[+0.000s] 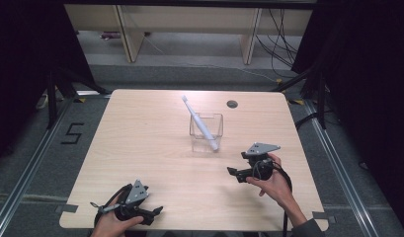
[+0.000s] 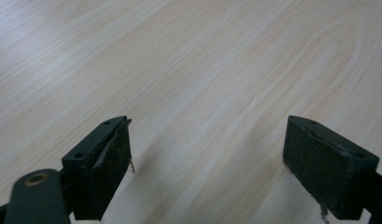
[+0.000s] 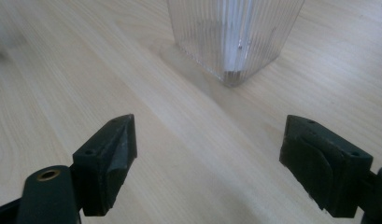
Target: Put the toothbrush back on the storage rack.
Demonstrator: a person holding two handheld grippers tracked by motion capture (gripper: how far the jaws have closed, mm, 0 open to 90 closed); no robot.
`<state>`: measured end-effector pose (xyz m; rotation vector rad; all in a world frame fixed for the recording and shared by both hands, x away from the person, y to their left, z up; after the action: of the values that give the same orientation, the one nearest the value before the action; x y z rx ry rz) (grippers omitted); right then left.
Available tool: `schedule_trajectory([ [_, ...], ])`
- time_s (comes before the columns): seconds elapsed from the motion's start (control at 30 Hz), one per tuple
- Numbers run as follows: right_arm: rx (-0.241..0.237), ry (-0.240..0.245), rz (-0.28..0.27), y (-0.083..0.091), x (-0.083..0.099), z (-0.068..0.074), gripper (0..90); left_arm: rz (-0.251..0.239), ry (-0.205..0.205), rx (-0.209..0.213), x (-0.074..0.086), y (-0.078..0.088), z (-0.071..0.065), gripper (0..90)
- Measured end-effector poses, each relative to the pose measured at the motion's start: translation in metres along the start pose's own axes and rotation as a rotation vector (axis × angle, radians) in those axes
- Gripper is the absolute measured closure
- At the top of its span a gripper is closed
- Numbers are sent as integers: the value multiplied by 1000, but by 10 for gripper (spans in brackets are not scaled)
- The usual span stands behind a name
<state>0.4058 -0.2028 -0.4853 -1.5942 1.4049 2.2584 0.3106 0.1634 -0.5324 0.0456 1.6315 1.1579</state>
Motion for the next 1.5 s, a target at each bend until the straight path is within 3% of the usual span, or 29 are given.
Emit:
schedule_trajectory([
  [0.4,1,0,35,3,18,2,195,-1,-13,-1,-1,-1,1,151],
  [0.47,2,-15,41,4,20,3,192,-2,-9,-1,0,-1,0,150],
  [0.5,-5,15,37,4,21,2,189,0,-7,0,0,-1,1,150],
  [0.53,-7,-5,39,4,23,4,189,5,0,-3,0,0,1,150],
  [0.57,7,1,61,6,25,4,186,-1,13,-6,0,-1,0,151],
  [0.6,-7,18,45,5,25,4,187,1,11,-3,1,0,0,150],
  [0.67,4,-10,53,7,27,5,186,2,-5,-5,0,0,1,150],
  [0.73,7,5,52,8,29,5,184,-1,-12,-3,0,-1,1,150],
  [0.8,-4,-16,55,10,33,7,184,-1,-9,-4,0,-1,0,151],
  [0.87,1,4,48,10,34,5,184,7,-14,-5,0,0,2,150],
  [0.9,0,-19,50,12,36,7,184,0,4,-7,0,-1,1,150],
  [1.03,2,-24,70,15,40,7,187,0,-9,-4,0,0,1,150],
  [1.17,-2,-7,60,16,43,7,192,-2,-13,-3,0,0,1,150],
  [1.47,12,-29,68,27,50,16,189,1,-14,-5,0,0,1,150],
  [1.5,8,-8,69,27,52,16,185,0,-8,-5,0,-1,1,150],
])
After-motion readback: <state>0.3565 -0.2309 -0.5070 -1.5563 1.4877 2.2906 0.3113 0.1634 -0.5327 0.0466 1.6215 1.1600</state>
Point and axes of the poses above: each handheld gripper's, and its own axes: y roughly backward along the jaws, x roughly out of its underside, z roughly to its left, the point moved 3 cm from there along -y, roughly forward along the jaws
